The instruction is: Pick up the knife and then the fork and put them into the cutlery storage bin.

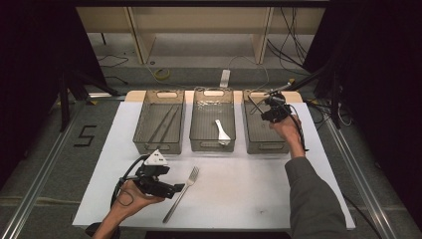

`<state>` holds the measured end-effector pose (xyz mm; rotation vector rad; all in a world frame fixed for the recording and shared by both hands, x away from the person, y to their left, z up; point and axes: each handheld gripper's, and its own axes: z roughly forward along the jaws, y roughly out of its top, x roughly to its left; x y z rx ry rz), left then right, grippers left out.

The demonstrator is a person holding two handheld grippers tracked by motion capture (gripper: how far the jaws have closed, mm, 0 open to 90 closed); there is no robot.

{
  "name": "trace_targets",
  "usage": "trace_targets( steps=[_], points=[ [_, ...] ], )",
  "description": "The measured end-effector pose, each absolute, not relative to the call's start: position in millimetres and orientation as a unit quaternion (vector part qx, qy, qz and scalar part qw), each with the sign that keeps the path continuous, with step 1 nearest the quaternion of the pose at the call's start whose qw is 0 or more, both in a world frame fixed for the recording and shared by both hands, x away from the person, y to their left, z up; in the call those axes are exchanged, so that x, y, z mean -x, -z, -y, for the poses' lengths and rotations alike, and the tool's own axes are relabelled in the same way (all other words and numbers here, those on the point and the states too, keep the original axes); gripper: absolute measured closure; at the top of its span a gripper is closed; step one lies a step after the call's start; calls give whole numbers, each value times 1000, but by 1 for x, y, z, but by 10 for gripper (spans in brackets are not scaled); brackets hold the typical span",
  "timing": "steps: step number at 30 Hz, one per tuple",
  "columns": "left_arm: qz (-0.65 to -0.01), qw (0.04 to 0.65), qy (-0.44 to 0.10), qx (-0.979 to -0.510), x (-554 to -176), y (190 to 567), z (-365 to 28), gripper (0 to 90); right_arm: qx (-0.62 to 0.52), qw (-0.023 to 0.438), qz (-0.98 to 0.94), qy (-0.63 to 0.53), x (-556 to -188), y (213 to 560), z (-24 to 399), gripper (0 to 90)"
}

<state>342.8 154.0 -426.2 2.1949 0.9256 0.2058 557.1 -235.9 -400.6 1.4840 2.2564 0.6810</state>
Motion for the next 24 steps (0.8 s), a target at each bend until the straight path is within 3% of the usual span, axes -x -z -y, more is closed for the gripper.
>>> trace_targets(
  steps=[2,5,18,24],
  points=[
    [-359,367,-79,-854,-342,425,-155,186,-521,181,-794,-258,-558,401,234,648],
    [-363,366,-78,-853,-343,427,-154,186,-517,184,-790,-273,-555,395,232,631],
    [-367,352,-73,-858,-343,429,-153,186,-483,163,-799,-318,-517,375,237,382],
    [-371,344,-70,-860,-344,430,-153,186,-449,149,-808,-350,-483,362,231,346]
  ],
)
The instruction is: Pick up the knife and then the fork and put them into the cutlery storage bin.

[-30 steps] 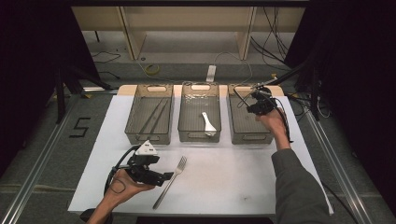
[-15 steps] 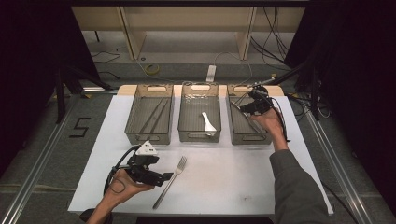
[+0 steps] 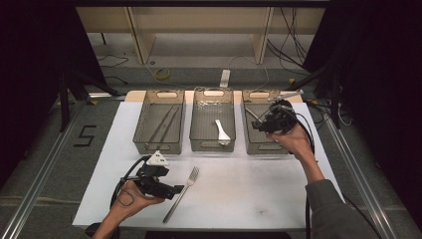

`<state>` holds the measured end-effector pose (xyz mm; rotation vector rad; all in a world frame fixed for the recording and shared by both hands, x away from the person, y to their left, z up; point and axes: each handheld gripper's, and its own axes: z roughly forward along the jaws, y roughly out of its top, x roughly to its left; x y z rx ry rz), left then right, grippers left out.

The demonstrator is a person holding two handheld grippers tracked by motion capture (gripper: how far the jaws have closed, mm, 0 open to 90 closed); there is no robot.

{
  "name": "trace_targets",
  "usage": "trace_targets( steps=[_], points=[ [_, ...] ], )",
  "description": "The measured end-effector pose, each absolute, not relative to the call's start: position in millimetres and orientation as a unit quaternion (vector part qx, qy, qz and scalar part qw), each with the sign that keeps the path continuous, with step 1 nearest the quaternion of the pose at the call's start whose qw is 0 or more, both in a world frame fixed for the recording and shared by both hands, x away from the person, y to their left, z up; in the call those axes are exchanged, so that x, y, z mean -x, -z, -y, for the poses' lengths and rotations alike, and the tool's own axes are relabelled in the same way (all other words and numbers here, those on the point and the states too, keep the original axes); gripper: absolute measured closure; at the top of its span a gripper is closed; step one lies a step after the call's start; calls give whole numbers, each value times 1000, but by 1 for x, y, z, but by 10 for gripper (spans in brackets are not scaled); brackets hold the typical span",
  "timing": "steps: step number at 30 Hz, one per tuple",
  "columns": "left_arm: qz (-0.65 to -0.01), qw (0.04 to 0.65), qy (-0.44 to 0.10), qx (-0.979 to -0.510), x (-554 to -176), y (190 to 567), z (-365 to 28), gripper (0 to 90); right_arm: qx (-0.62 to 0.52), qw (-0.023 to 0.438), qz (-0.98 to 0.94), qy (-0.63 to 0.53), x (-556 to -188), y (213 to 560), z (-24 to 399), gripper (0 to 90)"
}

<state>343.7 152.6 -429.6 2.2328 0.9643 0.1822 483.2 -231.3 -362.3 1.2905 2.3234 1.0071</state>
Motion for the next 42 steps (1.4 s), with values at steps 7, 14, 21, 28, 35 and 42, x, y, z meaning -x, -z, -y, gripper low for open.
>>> trace_targets(
  steps=[7,14,21,28,35,42],
  points=[
    [-374,323,-66,-867,-344,433,-151,186,-408,138,-815,-388,-437,357,222,331],
    [-373,297,-44,-878,-344,437,-147,219,-377,117,-824,-407,-399,379,217,324],
    [-370,269,-28,-889,-342,442,-140,312,-371,110,-823,-415,-376,396,223,322],
    [-369,238,-20,-898,-341,448,-132,385,-369,111,-823,-417,-360,407,222,318],
    [-368,213,-27,-905,-339,453,-123,473,-365,104,-828,-413,-347,415,220,315],
    [-364,196,-27,-910,-340,456,-117,536,-364,104,-828,-413,-338,419,220,306]
  ],
)
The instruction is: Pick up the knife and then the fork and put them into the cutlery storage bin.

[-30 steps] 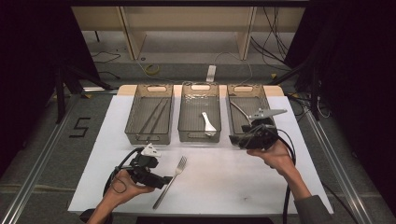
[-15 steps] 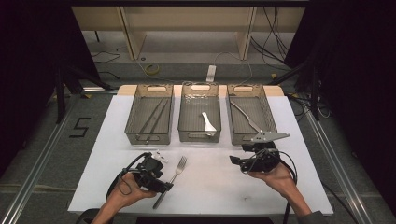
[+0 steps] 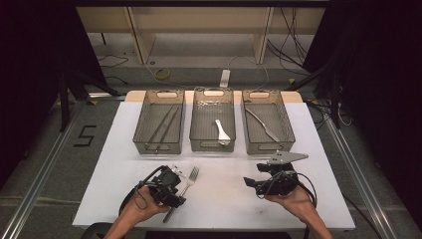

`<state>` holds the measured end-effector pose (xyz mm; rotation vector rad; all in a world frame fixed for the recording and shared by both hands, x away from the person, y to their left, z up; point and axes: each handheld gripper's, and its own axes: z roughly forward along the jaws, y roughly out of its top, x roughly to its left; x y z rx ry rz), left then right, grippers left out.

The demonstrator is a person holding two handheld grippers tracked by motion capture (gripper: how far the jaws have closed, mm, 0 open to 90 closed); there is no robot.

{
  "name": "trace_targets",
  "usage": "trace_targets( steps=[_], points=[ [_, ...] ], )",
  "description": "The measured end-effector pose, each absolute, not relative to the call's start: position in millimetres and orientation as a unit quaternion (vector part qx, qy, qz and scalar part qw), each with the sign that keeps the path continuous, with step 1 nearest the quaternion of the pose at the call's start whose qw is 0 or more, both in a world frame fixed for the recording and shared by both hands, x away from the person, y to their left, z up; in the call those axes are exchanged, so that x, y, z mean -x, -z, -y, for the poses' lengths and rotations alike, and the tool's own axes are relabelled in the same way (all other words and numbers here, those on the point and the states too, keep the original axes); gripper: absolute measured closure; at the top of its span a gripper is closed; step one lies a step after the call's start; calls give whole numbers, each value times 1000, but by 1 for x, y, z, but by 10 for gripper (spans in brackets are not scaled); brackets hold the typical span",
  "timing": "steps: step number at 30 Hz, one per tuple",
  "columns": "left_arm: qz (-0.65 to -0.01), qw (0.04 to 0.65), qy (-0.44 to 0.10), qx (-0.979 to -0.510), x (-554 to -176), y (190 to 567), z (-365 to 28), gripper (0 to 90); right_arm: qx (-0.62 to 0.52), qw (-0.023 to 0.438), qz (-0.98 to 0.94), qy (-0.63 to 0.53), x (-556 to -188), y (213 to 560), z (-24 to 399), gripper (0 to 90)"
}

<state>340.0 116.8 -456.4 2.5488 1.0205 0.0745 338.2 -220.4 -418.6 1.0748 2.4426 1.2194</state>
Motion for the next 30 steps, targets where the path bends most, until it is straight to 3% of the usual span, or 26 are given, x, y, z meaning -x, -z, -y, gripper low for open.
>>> trace_targets(
  steps=[30],
  points=[
    [-362,158,-38,-918,-344,464,-111,696,-357,92,-834,-410,-326,423,219,304]
  ],
)
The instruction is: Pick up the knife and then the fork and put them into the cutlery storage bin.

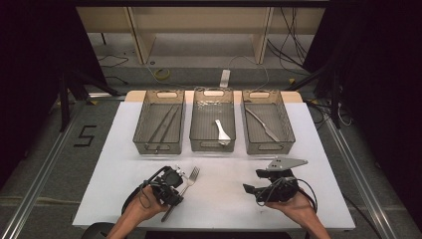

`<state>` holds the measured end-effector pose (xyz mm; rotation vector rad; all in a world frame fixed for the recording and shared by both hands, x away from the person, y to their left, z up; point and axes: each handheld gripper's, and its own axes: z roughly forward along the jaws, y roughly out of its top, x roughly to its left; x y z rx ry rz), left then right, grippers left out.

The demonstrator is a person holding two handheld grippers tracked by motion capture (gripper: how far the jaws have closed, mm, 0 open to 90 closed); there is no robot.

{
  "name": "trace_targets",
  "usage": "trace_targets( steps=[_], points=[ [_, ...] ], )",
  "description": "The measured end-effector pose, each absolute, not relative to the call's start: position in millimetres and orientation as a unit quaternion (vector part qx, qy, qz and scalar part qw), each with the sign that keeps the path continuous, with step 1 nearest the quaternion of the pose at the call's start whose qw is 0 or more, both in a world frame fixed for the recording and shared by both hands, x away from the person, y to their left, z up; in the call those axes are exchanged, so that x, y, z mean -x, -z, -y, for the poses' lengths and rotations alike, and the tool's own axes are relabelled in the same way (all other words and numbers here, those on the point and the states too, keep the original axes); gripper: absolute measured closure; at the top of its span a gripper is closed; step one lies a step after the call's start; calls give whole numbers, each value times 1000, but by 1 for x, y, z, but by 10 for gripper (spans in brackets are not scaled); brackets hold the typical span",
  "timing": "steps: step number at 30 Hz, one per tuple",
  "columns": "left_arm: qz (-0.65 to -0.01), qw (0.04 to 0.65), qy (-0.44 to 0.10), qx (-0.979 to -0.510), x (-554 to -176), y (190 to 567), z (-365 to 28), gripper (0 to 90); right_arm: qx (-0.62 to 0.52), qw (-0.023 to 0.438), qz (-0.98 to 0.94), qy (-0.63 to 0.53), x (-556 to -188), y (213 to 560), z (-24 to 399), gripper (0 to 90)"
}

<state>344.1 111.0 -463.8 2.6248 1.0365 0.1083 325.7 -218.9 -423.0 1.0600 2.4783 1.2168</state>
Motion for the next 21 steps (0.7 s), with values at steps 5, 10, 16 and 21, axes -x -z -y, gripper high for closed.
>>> trace_targets(
  steps=[5,10,16,21],
  points=[
    [-362,158,-35,-918,-346,464,-112,731,-355,92,-835,-410,-325,423,219,305],
    [-359,154,-35,-920,-347,464,-112,762,-355,92,-835,-409,-325,423,218,306],
    [-360,161,-21,-919,-352,464,-116,822,-355,91,-836,-409,-325,423,218,308],
    [-349,157,-24,-924,-352,464,-116,828,-352,89,-837,-408,-325,423,217,309]
  ],
)
